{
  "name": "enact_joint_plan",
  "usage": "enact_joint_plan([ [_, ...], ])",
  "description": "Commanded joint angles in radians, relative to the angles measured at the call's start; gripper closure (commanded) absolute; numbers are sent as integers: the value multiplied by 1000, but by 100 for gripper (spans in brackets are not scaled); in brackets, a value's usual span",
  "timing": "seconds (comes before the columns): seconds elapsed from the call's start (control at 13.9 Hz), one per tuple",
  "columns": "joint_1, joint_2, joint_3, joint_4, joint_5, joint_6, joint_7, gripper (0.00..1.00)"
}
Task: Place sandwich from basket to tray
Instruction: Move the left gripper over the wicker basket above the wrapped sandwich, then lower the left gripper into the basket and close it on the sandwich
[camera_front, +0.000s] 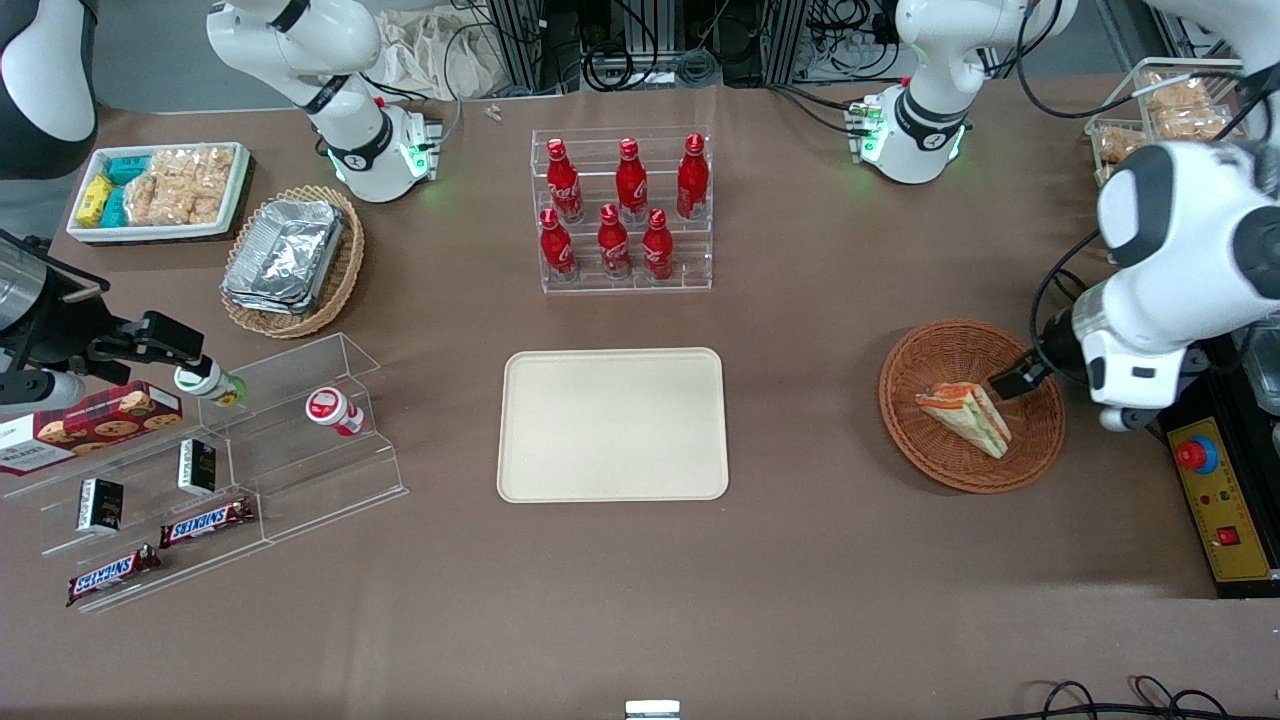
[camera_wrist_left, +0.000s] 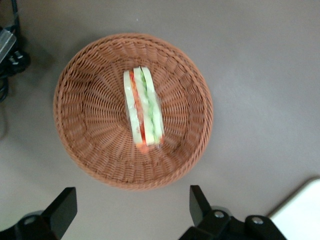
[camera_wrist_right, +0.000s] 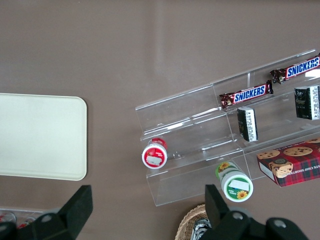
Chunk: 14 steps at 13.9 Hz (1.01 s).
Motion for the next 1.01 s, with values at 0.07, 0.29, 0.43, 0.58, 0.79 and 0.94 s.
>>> enact_joint_plan([
  [0.07, -12, 2, -7, -123, 59, 142, -93, 0],
  [0.29, -9, 56, -6, -129, 61, 202, -95, 0],
  [0.43, -7, 74, -4, -140, 61, 243, -95, 0],
  [0.58, -7, 102, -3, -145, 59, 280, -96, 0],
  [0.79, 0, 120, -1, -198, 59, 374, -101, 0],
  [0.94, 0, 125, -1, -226, 61, 420, -101, 0],
])
